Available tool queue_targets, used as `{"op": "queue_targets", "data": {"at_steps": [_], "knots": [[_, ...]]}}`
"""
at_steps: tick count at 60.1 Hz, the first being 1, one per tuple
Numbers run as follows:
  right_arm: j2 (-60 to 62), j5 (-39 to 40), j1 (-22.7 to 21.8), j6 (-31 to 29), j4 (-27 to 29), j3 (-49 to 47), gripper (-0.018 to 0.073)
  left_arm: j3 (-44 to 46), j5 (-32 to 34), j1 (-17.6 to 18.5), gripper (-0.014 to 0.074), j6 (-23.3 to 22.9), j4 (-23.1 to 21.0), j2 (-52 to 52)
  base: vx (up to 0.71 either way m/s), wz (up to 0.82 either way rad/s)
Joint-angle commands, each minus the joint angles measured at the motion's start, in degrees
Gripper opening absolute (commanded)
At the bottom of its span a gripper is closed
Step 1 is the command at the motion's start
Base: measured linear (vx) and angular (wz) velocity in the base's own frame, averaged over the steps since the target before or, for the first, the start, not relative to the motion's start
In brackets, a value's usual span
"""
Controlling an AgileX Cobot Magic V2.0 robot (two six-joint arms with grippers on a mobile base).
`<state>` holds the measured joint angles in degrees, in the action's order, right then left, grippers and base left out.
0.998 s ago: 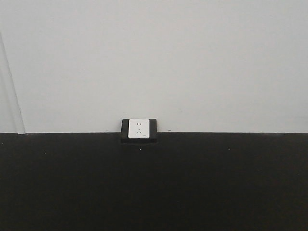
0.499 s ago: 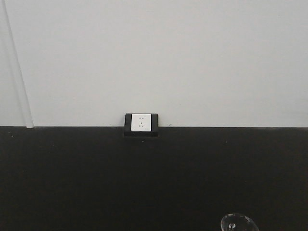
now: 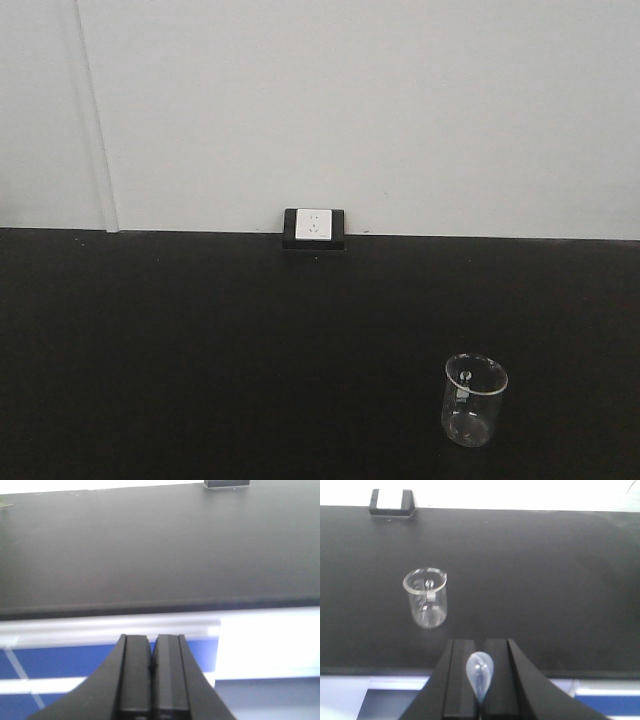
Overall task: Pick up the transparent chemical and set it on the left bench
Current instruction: 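Turn and drive the base toward the bench with white bins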
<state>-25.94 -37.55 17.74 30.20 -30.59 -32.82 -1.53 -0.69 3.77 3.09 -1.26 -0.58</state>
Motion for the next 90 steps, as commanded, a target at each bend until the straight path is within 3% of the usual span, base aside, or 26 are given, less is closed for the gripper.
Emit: {"op": "queue_targets", "data": {"at_steps": [1,31,90], "knots": [[-0.4,3.5,-0.2,0.0,-2.3,-1.8,0.0000,-0.9,4.5,0.1,-0.0003,-0.4,0.0,-1.1,-0.35,0.07],[-0.4,3.5,-0.2,0.0,-2.3,-1.8,-0.0001,-0.9,4.5,0.1,-0.0003,-0.4,0.0,-1.1,-0.39,0.28],[-0.4,3.5,-0.2,0.0,-2.3,-1.8,-0.0001,-0.9,4.5,0.1,-0.0003,-0.4,0.0,-1.1,-0.33,0.60]]}}
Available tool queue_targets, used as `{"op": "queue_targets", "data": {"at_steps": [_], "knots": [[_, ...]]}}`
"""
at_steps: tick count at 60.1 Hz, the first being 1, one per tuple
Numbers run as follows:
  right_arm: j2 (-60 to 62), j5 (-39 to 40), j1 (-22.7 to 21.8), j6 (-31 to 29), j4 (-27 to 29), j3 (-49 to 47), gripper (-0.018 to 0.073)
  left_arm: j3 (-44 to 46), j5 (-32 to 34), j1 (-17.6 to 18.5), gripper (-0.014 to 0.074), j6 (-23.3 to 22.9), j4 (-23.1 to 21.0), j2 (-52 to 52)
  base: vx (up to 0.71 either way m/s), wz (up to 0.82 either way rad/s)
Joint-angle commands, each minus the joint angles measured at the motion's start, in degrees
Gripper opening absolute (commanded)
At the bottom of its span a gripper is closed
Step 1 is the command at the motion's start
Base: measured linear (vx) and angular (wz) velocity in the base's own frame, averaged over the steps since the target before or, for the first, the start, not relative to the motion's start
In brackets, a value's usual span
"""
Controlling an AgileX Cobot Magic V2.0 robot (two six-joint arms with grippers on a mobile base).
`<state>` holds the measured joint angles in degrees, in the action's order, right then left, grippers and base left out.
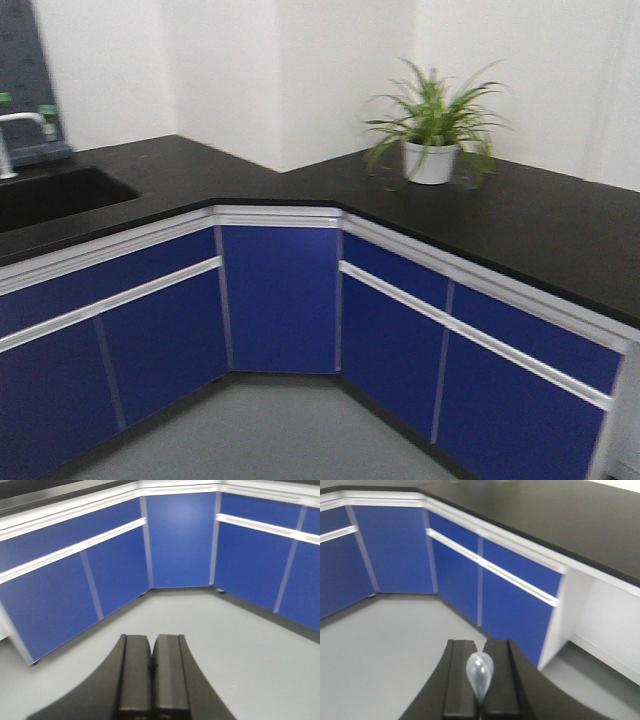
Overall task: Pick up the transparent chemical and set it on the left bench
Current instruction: 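Turn and drive the base toward the bench with white bins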
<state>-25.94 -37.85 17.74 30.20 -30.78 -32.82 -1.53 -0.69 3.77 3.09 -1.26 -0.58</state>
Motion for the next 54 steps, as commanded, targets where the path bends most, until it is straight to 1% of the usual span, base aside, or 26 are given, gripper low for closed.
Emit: {"op": "queue_targets", "data": {"at_steps": [1,28,54], "knots": [[-0.4,3.8,-0.2,0.0,-2.1,-1.8,-0.0001,-0.9,4.5,0.1,-0.0003,-0.4,0.0,-1.1,-0.20,0.58],[-0.4,3.8,-0.2,0.0,-2.1,-1.8,0.0000,-0.9,4.5,0.1,-0.0003,-0.4,0.0,-1.1,-0.11,0.68],[-0.4,3.8,-0.2,0.0,-2.1,-1.8,0.0000,-0.9,4.5,0.1,-0.0003,-0.4,0.0,-1.1,0.10,0.87]]}}
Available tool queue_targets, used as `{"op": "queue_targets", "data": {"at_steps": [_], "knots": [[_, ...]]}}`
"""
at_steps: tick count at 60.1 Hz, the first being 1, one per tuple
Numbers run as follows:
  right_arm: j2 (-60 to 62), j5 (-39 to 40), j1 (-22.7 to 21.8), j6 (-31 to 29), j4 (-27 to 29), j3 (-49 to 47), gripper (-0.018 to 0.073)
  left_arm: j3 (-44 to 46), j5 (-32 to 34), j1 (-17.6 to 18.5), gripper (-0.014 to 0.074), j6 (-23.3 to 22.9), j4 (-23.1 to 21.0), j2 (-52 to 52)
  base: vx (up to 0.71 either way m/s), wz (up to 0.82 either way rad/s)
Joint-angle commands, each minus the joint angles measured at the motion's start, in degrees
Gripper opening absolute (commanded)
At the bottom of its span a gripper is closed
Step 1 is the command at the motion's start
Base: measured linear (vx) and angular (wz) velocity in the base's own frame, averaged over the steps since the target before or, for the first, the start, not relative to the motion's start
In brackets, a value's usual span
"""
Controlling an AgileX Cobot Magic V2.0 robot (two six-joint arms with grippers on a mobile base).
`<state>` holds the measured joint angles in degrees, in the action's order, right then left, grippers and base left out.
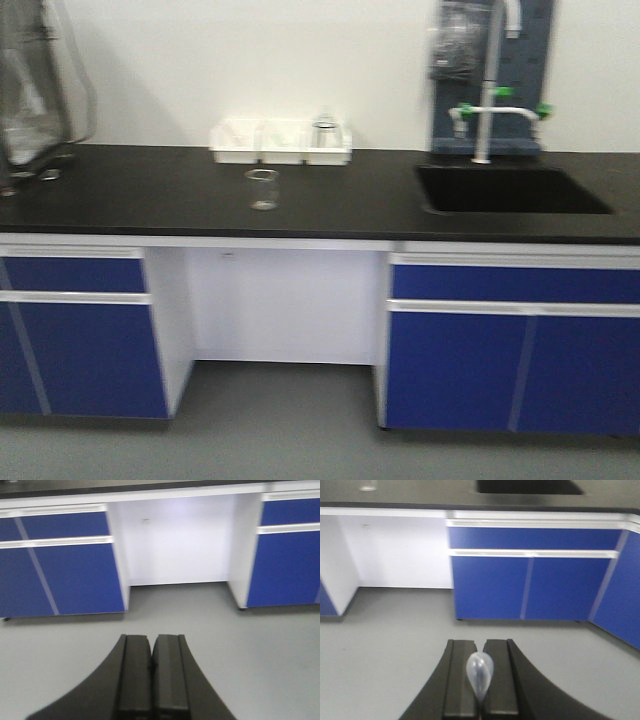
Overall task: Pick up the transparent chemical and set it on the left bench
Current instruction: 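Turn and drive the base toward the bench with white bins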
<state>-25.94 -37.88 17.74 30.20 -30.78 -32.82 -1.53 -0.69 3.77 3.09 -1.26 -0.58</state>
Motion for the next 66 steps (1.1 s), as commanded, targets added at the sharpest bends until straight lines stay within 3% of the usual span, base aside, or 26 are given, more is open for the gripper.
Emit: {"op": "queue_targets", "data": {"at_steps": [1,28,66], "knots": [[-0.4,3.8,-0.2,0.0,-2.1,-1.8,0.0000,-0.9,4.5,0.1,-0.0003,-0.4,0.0,-1.1,0.21,0.78],[-0.4,3.8,-0.2,0.0,-2.2,-1.8,0.0000,-0.9,4.5,0.1,-0.0003,-0.4,0.0,-1.1,0.29,0.63],[-0.4,3.8,-0.2,-0.1,-2.1,-1.8,0.0000,-0.9,4.5,0.1,-0.0003,-0.4,0.0,-1.1,0.40,0.22]]}}
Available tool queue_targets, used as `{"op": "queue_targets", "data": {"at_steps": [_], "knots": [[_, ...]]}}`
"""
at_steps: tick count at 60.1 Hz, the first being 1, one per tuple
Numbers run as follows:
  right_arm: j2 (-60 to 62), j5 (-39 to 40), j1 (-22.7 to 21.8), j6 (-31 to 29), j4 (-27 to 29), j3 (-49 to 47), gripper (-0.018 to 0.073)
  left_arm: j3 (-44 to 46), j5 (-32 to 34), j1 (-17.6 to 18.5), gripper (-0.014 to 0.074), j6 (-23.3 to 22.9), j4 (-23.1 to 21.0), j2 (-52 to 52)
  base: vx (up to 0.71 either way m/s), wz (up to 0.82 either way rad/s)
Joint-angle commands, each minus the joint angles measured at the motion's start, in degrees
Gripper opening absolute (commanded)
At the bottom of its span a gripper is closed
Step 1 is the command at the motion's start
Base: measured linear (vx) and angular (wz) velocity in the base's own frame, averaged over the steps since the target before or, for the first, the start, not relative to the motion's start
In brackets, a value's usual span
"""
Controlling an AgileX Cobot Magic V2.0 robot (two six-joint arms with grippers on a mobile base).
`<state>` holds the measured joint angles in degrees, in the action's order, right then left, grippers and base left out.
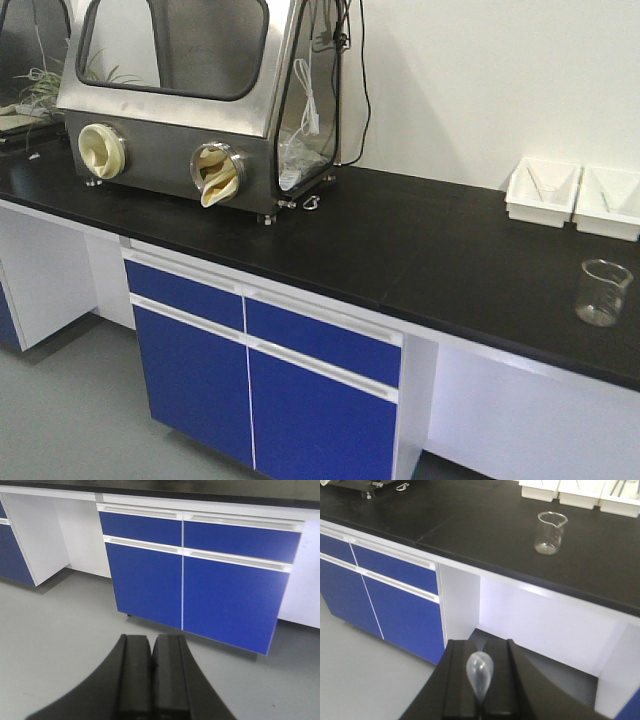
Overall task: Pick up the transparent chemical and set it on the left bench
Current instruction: 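Turn and drive the base toward the bench with white bins, then drive up to the white bins holding the dropper in the right gripper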
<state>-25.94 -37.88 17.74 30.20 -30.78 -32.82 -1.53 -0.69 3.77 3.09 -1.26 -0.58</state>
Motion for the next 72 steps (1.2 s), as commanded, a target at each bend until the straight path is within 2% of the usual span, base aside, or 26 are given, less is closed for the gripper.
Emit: {"op": "queue_targets", "data": {"at_steps": [1,24,72], "knots": [[-0.4,3.8,-0.2,-0.1,-2.1,-1.8,0.0000,-0.9,4.5,0.1,-0.0003,-0.4,0.0,-1.1,0.46,0.08],[-0.4,3.8,-0.2,-0.1,-2.1,-1.8,0.0000,-0.9,4.5,0.1,-0.0003,-0.4,0.0,-1.1,0.46,-0.13],[-0.4,3.8,-0.2,-0.1,-2.1,-1.8,0.0000,-0.9,4.5,0.1,-0.0003,-0.4,0.0,-1.1,0.39,-0.48]]}}
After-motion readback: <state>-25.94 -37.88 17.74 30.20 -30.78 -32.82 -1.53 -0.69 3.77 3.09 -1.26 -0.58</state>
